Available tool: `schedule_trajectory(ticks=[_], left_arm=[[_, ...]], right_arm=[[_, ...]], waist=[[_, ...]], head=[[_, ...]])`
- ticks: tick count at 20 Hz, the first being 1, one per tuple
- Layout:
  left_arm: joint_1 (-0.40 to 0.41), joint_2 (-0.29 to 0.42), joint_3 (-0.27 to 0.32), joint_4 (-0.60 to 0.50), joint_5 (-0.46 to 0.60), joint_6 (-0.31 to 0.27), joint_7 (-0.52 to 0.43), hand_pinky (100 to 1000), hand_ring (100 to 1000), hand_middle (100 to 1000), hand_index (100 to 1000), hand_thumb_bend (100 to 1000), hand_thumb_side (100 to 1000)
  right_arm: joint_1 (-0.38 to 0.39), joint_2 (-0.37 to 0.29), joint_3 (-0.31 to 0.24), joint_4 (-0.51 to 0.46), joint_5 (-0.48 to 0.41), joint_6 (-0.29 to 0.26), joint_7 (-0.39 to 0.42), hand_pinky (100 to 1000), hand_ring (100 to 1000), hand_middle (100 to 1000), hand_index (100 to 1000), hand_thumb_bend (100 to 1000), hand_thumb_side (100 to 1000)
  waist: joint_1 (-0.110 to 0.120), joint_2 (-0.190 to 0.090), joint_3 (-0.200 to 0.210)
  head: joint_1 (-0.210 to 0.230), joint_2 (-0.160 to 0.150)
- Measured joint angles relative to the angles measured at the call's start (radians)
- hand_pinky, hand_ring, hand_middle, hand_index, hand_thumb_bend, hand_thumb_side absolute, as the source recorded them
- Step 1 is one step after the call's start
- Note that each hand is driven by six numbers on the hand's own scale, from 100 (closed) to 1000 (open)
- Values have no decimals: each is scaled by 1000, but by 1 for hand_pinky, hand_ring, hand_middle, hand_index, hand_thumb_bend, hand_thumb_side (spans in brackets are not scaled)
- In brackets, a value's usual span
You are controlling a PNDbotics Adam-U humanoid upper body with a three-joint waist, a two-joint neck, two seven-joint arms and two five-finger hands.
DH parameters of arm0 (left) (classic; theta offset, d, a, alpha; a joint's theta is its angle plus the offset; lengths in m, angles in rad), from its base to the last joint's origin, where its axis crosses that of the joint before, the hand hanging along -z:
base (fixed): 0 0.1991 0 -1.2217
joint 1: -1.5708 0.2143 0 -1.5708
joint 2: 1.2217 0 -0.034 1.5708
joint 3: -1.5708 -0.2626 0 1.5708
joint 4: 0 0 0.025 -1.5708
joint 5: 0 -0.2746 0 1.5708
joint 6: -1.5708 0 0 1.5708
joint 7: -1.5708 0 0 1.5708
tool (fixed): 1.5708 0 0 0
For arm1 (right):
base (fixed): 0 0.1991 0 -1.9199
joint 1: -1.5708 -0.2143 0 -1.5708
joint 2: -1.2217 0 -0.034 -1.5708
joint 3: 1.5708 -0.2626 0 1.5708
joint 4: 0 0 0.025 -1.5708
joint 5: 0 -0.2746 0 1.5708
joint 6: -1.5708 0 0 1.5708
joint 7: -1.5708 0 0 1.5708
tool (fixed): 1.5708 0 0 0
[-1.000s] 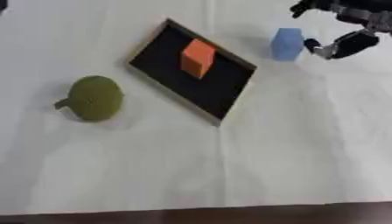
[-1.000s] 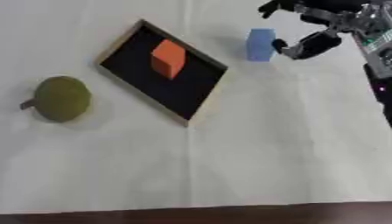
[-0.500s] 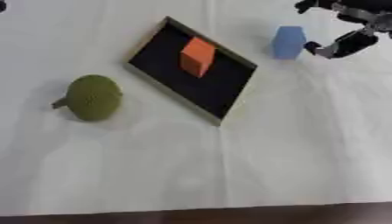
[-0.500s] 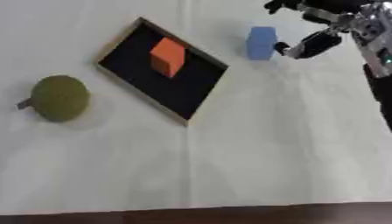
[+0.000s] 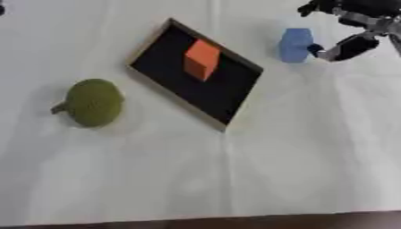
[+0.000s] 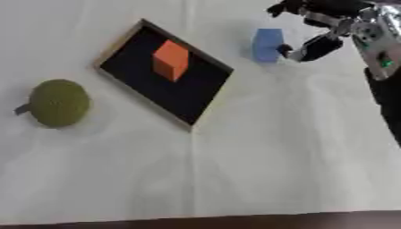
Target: Pick up objects on the table and place them in the box.
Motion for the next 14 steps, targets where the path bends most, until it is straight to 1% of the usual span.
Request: schedule_trajectory(ticks=[5, 8, 12, 14], left_arm=[[0, 0, 0, 0, -2, 0, 0, 681, 746, 767, 822, 100, 687], [0, 0, 0, 0, -3, 1, -1, 681, 746, 767, 822, 100, 687], [0, 0, 0, 0, -3, 3, -3, 681, 747, 767, 821, 100, 689], [0, 0, 0, 0, -3, 4, -4, 680, 747, 768, 821, 100, 690]], right_arm=[[-8, 9, -5, 23, 13, 0, 0, 1000, 1000, 858, 989, 215, 254], [-15, 16, -6, 35, 21, 0, 0, 1000, 1000, 859, 986, 221, 266], [-20, 25, -6, 52, 37, 1, 1, 1000, 1000, 838, 978, 212, 276], [-23, 27, -6, 59, 46, -1, 3, 1000, 1000, 807, 955, 178, 270]], waist=[[-3, 2, 2], [-3, 4, 3], [-3, 6, 4], [-3, 7, 5]], head=[[0, -4], [0, -7], [-1, -8], [-1, -8]])
